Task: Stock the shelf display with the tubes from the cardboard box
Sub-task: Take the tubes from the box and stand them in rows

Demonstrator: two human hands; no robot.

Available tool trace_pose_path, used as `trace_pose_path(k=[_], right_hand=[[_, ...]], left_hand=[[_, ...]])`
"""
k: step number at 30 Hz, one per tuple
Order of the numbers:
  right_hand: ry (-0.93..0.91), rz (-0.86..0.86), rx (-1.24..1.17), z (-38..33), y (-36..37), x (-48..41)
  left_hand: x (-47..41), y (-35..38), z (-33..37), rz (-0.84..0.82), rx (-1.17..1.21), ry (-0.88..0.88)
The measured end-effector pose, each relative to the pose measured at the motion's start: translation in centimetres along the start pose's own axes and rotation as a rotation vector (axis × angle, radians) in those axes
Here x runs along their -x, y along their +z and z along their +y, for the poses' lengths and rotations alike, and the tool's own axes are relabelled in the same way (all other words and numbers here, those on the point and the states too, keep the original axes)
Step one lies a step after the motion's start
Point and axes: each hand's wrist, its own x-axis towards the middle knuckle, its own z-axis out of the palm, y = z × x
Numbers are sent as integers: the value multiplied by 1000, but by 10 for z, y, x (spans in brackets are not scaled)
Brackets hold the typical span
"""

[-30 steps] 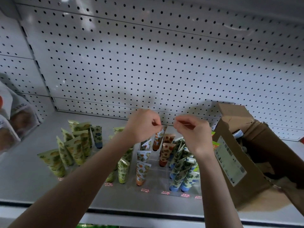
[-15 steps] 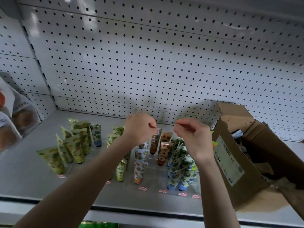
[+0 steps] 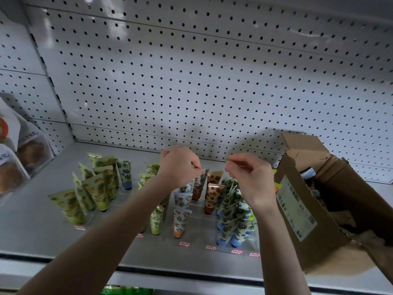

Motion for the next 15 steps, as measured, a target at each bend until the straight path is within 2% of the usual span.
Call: trace_pose_path(k=[15], right_hand=[[13, -15, 0, -2, -3, 6]], left_hand=[[4, -4, 2, -41, -14, -48]])
